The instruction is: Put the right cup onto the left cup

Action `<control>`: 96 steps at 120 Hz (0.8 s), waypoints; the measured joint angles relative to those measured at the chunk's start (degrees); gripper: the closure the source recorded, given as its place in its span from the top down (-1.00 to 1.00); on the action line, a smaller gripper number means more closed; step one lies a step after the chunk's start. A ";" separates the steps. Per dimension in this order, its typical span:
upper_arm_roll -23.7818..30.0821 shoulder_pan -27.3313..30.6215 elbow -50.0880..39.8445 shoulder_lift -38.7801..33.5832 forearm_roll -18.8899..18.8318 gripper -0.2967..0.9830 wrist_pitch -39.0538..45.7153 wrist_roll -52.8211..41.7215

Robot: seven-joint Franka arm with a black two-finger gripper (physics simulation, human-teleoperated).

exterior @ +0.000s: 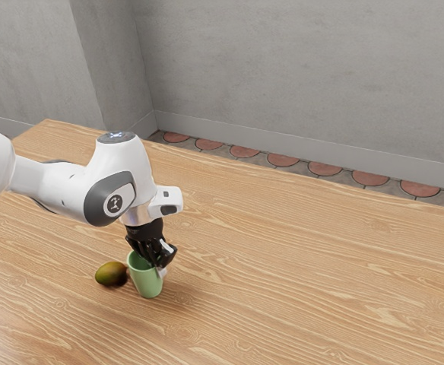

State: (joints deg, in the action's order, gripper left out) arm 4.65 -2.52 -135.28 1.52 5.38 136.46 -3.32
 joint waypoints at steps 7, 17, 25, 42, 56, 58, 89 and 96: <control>-0.06 0.00 0.00 0.00 -0.12 -0.63 0.06 0.12; -0.11 0.10 -0.06 -0.22 -0.32 -0.66 0.08 0.38; -0.14 0.24 -0.15 -0.80 -0.36 -0.67 -0.04 0.53; -0.03 0.69 -0.77 -3.49 -0.31 -0.68 -0.59 0.69; -0.33 0.21 0.17 -6.01 -0.32 -0.69 -2.25 0.70; -0.38 0.19 0.63 -6.21 -0.32 -0.69 -2.64 0.69; -7.35 0.57 9.59 -7.17 -0.93 -0.69 -10.92 -0.06; -8.90 0.62 11.86 -6.86 -1.61 -0.69 -13.02 -0.26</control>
State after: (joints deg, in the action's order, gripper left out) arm -4.25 -1.90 -123.42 -5.34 3.77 123.44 -3.58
